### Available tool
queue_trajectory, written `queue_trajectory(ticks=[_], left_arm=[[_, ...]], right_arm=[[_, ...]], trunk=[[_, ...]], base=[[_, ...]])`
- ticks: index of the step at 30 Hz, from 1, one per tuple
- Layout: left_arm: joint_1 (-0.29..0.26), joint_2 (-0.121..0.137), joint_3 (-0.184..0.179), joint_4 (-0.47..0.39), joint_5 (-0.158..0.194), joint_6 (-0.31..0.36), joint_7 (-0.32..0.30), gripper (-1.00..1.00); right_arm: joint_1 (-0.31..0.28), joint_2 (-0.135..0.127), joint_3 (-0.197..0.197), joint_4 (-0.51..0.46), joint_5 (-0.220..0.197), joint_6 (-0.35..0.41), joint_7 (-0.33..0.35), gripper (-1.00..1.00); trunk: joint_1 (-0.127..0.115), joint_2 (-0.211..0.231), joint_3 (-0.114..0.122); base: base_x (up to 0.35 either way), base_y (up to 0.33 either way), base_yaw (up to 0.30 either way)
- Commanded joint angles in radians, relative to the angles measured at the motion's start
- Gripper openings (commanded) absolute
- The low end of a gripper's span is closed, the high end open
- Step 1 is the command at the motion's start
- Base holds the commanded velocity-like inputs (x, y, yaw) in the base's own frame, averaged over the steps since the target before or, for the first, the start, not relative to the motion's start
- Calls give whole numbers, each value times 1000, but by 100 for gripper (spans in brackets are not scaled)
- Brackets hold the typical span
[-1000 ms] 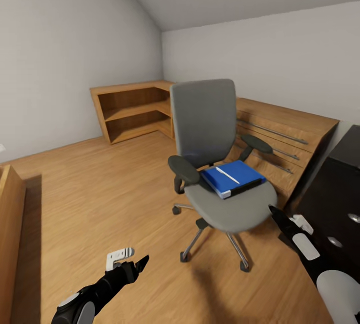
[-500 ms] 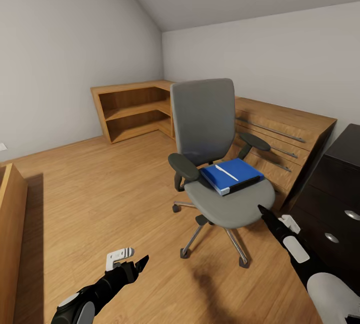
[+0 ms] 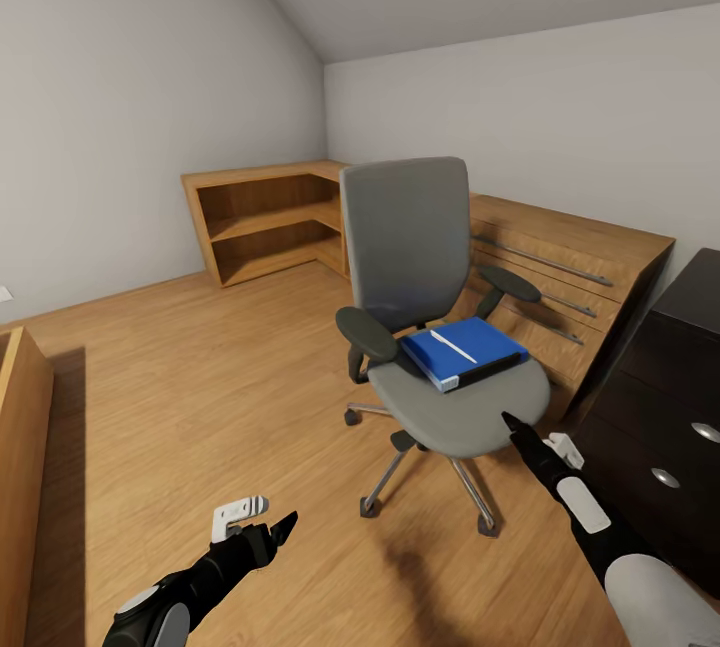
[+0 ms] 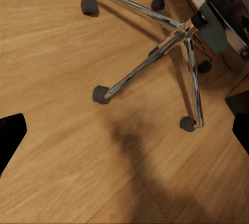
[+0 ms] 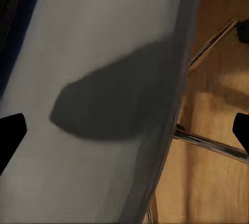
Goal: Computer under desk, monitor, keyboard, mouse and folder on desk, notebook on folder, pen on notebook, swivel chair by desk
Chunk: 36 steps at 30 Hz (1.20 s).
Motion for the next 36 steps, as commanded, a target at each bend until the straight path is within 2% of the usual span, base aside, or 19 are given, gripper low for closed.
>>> queue_trajectory(ticks=[1, 11, 31, 36], left_arm=[[-1, -1, 3, -1, 4, 8, -4, 100], [-1, -3, 2, -1, 2, 7, -4, 100], [-1, -3, 2, -1, 3, 7, -6, 100], [-1, -2, 2, -1, 3, 8, -5, 100]], right_arm=[[0, 1, -3, 43, -1, 7, 3, 100], [0, 1, -2, 43, -1, 6, 3, 100], [0, 0, -3, 40, 0, 6, 3, 100], [0, 0, -3, 40, 1, 6, 3, 100]], trunk=[[0, 0, -1], [0, 0, -1], [0, 0, -1], [0, 0, -1]], base=[[255, 0, 0], [100, 0, 0], [310, 0, 0], [110, 0, 0]])
